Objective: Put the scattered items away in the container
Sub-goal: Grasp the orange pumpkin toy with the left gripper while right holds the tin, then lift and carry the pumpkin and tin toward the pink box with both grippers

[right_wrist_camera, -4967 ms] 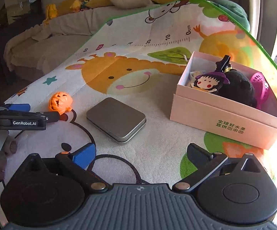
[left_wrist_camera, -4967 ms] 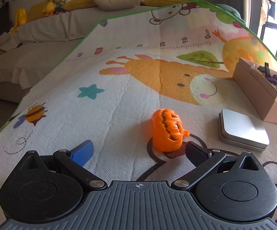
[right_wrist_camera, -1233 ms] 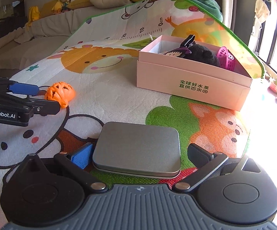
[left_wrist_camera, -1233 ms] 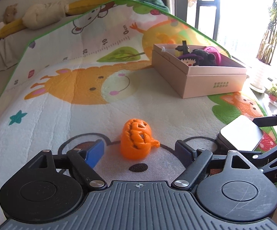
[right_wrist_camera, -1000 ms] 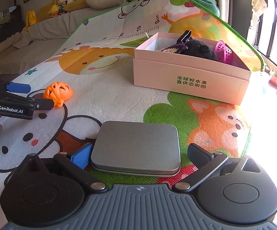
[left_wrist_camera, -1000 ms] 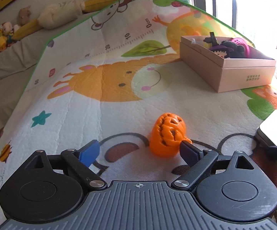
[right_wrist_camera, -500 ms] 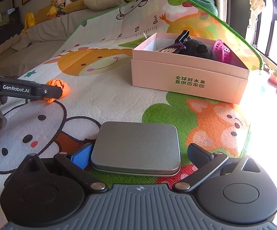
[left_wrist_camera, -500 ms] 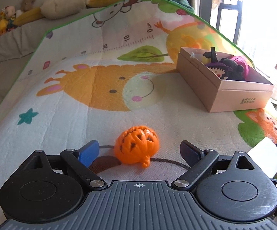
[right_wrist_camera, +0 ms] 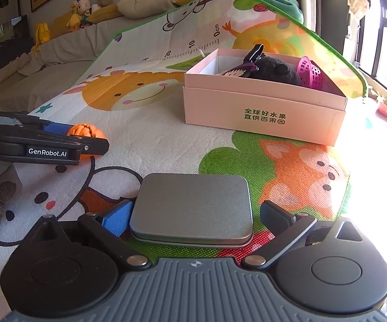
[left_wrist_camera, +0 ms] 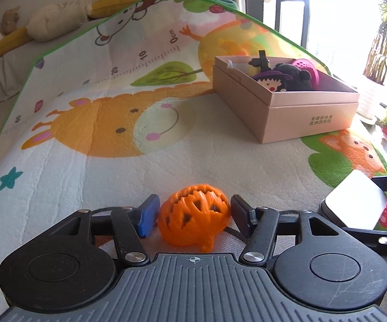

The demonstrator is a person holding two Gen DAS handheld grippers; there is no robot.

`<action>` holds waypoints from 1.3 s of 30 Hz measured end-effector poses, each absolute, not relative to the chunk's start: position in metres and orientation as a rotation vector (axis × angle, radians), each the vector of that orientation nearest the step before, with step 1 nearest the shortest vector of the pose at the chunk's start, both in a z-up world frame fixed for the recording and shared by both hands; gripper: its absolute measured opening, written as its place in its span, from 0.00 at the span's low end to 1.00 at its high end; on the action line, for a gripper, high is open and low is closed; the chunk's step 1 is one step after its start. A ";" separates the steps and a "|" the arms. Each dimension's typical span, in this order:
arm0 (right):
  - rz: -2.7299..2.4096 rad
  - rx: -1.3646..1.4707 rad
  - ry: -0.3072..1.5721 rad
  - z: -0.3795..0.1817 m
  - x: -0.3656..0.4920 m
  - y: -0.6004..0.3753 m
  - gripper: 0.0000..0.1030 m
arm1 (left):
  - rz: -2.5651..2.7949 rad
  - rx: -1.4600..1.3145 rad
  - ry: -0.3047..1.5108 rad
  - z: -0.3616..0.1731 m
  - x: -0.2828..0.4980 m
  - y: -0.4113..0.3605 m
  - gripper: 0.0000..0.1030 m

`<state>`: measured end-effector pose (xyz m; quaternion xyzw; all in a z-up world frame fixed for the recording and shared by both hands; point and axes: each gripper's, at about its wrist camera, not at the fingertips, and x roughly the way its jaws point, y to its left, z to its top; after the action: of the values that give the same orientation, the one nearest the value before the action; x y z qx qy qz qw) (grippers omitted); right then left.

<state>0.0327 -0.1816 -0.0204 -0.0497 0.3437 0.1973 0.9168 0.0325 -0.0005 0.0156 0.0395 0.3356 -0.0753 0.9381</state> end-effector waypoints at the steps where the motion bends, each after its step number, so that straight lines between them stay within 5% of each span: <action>1: 0.410 -0.114 0.700 -0.020 0.031 -0.181 0.90 | -0.170 0.079 0.680 0.018 0.028 -0.004 0.62; 17: 0.369 -0.053 0.662 0.013 -0.010 -0.236 0.89 | -0.395 0.160 0.518 0.080 0.043 -0.070 0.58; 26: 0.416 -0.117 0.624 0.002 -0.001 -0.216 0.88 | -0.270 0.050 0.604 0.060 -0.010 -0.009 0.91; 33: 0.398 -0.153 0.624 -0.007 0.001 -0.198 0.99 | -0.255 0.094 0.672 0.031 -0.039 -0.008 0.95; 39: 0.378 -0.164 0.655 -0.016 -0.001 -0.197 1.00 | -0.232 0.097 0.697 0.017 -0.037 -0.014 0.98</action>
<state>-0.0008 -0.1968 -0.0160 -0.0799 0.3192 0.1842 0.9262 -0.0370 -0.0141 0.0173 0.0474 0.3404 -0.1135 0.9322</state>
